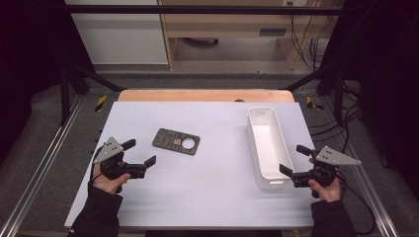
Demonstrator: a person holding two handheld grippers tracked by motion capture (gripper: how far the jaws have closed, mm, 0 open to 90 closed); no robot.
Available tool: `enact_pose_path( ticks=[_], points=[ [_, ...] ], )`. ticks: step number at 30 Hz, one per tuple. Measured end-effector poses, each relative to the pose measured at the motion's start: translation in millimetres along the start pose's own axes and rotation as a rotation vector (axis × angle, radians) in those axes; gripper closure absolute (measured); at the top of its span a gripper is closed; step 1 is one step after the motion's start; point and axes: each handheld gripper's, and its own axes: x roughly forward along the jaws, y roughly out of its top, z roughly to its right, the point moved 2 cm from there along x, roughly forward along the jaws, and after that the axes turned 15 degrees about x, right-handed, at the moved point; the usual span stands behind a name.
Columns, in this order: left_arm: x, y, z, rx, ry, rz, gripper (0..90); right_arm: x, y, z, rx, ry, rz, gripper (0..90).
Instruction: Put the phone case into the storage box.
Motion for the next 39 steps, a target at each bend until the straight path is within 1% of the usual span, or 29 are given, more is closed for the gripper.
enact_pose_path(
  ticks=[5, 10, 15, 19, 22, 23, 25, 27, 34, 36, 39],
  points=[
    [4.3, 3.4, -0.2, -0.011, 0.001, -0.007, 0.9, 0.4, 0.0, -0.2, -0.001, 0.001, 0.000, 0.4],
    [8.3, 6.4, 0.1, -0.014, -0.004, -0.015, 1.4, 1.2, -0.3, -0.7, -0.002, 0.000, -0.004, 0.4],
    [13.6, 11.1, 1.4, -0.003, -0.009, -0.024, 1.6, 0.6, 0.1, -0.9, -0.003, 0.001, -0.001, 0.4],
    [19.4, 17.7, 3.0, 0.007, -0.022, -0.029, 2.0, 0.5, 0.4, -0.7, -0.001, 0.002, 0.000, 0.4],
    [22.5, 19.7, 3.9, 0.011, -0.028, -0.029, 2.0, 0.0, 0.7, -1.0, 0.004, 0.003, 0.003, 0.4],
    [25.9, 21.2, 4.2, 0.020, -0.033, -0.037, 2.1, -0.7, 1.3, -1.0, 0.001, 0.004, 0.007, 0.4],
    [27.6, 21.9, 4.2, 0.020, -0.035, -0.038, 2.1, -0.9, 1.6, -0.6, 0.000, 0.004, 0.007, 0.4],
    [31.7, 24.0, 3.8, 0.028, -0.037, -0.041, 2.1, -1.5, 1.4, 0.3, 0.009, 0.006, 0.011, 0.4],
    [38.2, 27.3, 1.3, 0.035, -0.039, -0.047, 2.1, -0.7, 1.0, -0.5, 0.003, 0.002, 0.004, 0.4],
    [40.6, 28.8, 0.0, 0.031, -0.039, -0.043, 2.1, -0.4, 0.7, -0.1, 0.002, -0.001, 0.004, 0.4],
    [48.1, 30.4, -1.3, 0.040, -0.039, -0.059, 2.1, 0.0, 0.2, 0.4, 0.000, -0.004, -0.001, 0.4]
  ],
)
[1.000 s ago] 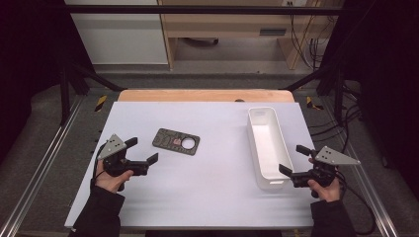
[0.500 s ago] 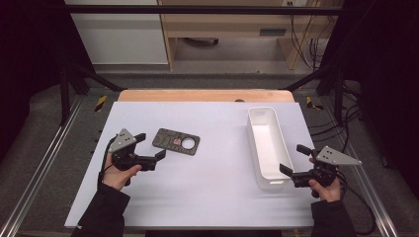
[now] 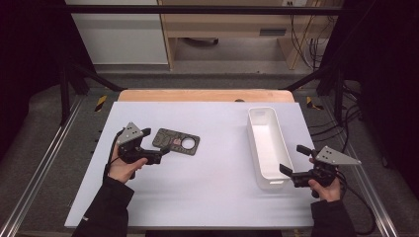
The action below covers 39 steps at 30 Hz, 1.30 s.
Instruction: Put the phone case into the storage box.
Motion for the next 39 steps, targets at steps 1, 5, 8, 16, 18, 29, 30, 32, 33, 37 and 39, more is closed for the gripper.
enact_pose_path(
  ticks=[1, 5, 8, 16, 18, 29, 30, 32, 33, 37, 39],
  points=[
    [0.0, 0.0, 0.0, 0.000, 0.000, 0.000, 2.1, 0.0, 0.0, 0.0, 0.000, 0.000, 0.000, 0.4],
    [8.5, 3.2, -1.6, 0.009, -0.001, -0.013, 2.1, -0.1, 0.1, 0.0, -0.001, 0.000, 0.000, 0.4],
    [11.9, 4.8, -2.6, 0.014, 0.002, -0.022, 2.1, 0.1, -0.1, 0.1, 0.000, 0.002, 0.000, 0.4],
    [22.8, 9.8, -9.8, 0.021, 0.001, -0.048, 2.9, 1.2, -0.5, -0.7, -0.001, 0.005, -0.004, 0.4],
    [25.8, 11.9, -11.7, 0.027, 0.004, -0.056, 2.9, 1.0, -0.4, -0.4, -0.001, 0.004, -0.004, 0.4],
    [44.0, 13.9, -20.4, 0.029, 0.014, -0.093, 3.0, 1.6, -1.1, -0.2, -0.002, 0.006, -0.007, 0.4],
    [47.3, 14.5, -22.0, 0.028, 0.015, -0.100, 3.0, 1.6, -0.9, -0.2, -0.002, 0.006, -0.006, 0.4],
    [49.0, 14.9, -22.7, 0.028, 0.017, -0.102, 3.0, 1.2, -0.9, 0.0, -0.002, 0.004, -0.005, 0.4],
    [50.5, 15.2, -23.3, 0.030, 0.017, -0.103, 3.0, 1.2, -0.9, 0.0, -0.002, 0.004, -0.005, 0.4],
    [56.6, 14.7, -25.8, 0.023, 0.021, -0.103, 3.4, 0.8, -0.7, 0.1, -0.001, 0.006, -0.004, 0.4],
    [61.8, 13.3, -29.5, 0.026, 0.030, -0.119, 3.4, 0.8, -0.7, -0.3, -0.002, 0.007, -0.005, 0.4]
  ],
)
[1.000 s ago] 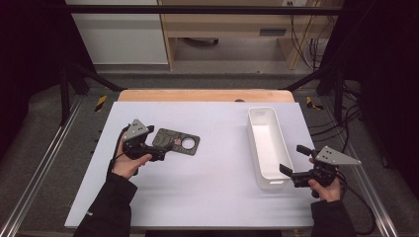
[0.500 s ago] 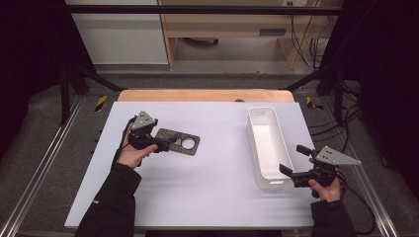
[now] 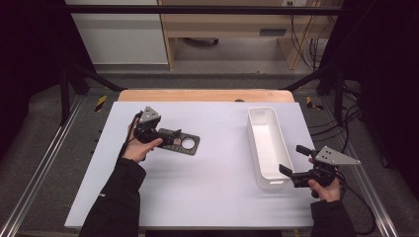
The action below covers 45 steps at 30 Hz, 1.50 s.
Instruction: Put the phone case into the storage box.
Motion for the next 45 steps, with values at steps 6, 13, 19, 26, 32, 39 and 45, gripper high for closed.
enact_pose_path(
  ticks=[6, 13, 19, 26, 32, 39, 45],
  points=[
    [6.4, 0.2, -6.3, -0.009, 0.010, -0.012, 3.9, 0.2, 0.1, -0.3, -0.001, 0.000, 0.000, 0.4],
    [16.1, 0.3, -13.1, -0.018, 0.015, -0.030, 4.9, 0.7, -0.4, 0.0, 0.000, 0.001, -0.003, 0.4],
    [23.8, 3.1, -18.0, -0.020, 0.021, -0.045, 5.1, 1.3, -0.8, -0.3, -0.002, 0.000, -0.007, 0.4],
    [32.4, 2.2, -21.9, -0.027, 0.030, -0.050, 6.2, 1.3, -0.7, 0.1, -0.002, -0.001, -0.008, 0.4],
    [38.2, 0.9, -26.9, -0.028, 0.051, -0.065, 10.1, 0.8, -0.3, 0.1, -0.003, -0.001, -0.005, 0.4],
    [48.7, -1.7, -28.9, -0.020, 0.063, -0.098, 18.1, 1.2, -0.6, 0.0, -0.004, 0.000, -0.008, 0.4],
    [56.7, -4.8, -29.2, -0.009, 0.076, -0.122, 28.9, 0.8, -0.6, 0.3, -0.003, 0.000, -0.007, 0.4]
  ],
)
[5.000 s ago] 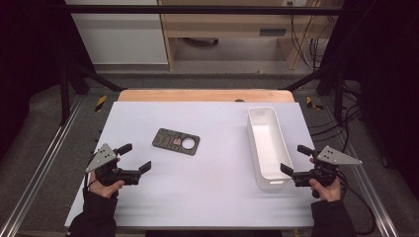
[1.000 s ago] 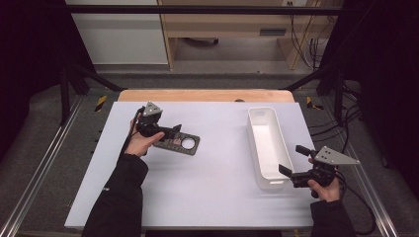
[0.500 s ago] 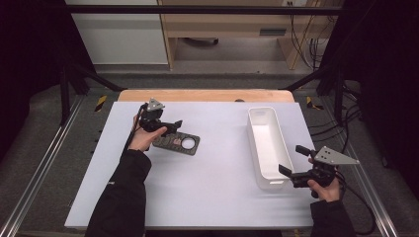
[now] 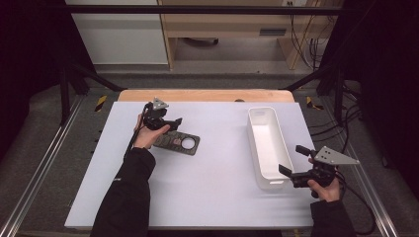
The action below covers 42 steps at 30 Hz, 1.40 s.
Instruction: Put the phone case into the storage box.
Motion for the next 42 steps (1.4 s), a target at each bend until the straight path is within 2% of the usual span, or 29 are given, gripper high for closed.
enact_pose_path(
  ticks=[3, 12, 14, 16, 18, 19, 30, 31, 32, 34, 36, 37, 39, 42],
  points=[
    [3.2, -2.5, -0.6, 0.004, 0.007, -0.019, 34.0, 0.7, -0.4, -0.1, -0.001, -0.002, -0.004, 0.4],
    [7.1, -6.2, -3.5, 0.004, 0.025, -0.018, 51.1, 0.6, -0.7, 0.6, 0.005, -0.001, 0.000, 0.4],
    [8.3, -6.8, -4.6, 0.011, 0.053, -0.019, 53.6, 0.7, -0.9, 0.5, 0.003, -0.002, -0.001, 0.4],
    [9.5, -7.9, -6.8, -0.003, 0.066, -0.019, 58.1, 0.8, -0.8, 0.5, 0.002, -0.002, -0.001, 0.4],
    [10.0, -8.3, -7.1, -0.004, 0.064, -0.020, 62.2, 0.7, -0.8, 0.6, 0.003, -0.002, -0.002, 0.4],
    [10.4, -8.5, -7.2, 0.004, 0.077, -0.024, 62.2, 0.7, -0.8, 0.6, 0.003, -0.002, -0.002, 0.4],
    [18.4, -13.4, -6.1, 0.022, 0.104, -0.055, 72.3, 0.4, -0.6, 0.4, 0.002, -0.003, -0.001, 0.4],
    [18.8, -13.8, -6.2, 0.020, 0.099, -0.057, 76.6, 0.4, -0.5, 0.5, 0.002, -0.002, -0.001, 0.4],
    [19.5, -14.4, -6.3, 0.012, 0.084, -0.061, 76.6, 0.4, -0.5, 0.5, 0.002, -0.002, -0.001, 0.4],
    [20.9, -16.0, -6.2, 0.022, 0.097, -0.072, 76.7, 0.4, -0.6, 0.4, 0.002, -0.002, -0.001, 0.4],
    [21.5, -17.5, -6.7, 0.014, 0.094, -0.080, 77.3, 0.6, -0.7, 0.4, 0.001, -0.003, -0.001, 0.4],
    [21.6, -18.1, -7.0, 0.012, 0.094, -0.083, 81.7, 0.5, -0.7, 0.3, 0.000, -0.002, -0.001, 0.4],
    [21.9, -19.3, -7.8, 0.000, 0.094, -0.087, 83.9, 0.5, -0.7, 0.5, 0.001, -0.003, -0.002, 0.4],
    [22.6, -21.1, -9.0, -0.014, 0.094, -0.096, 85.0, 0.7, -0.8, 0.6, 0.001, -0.002, -0.002, 0.4]
  ],
)
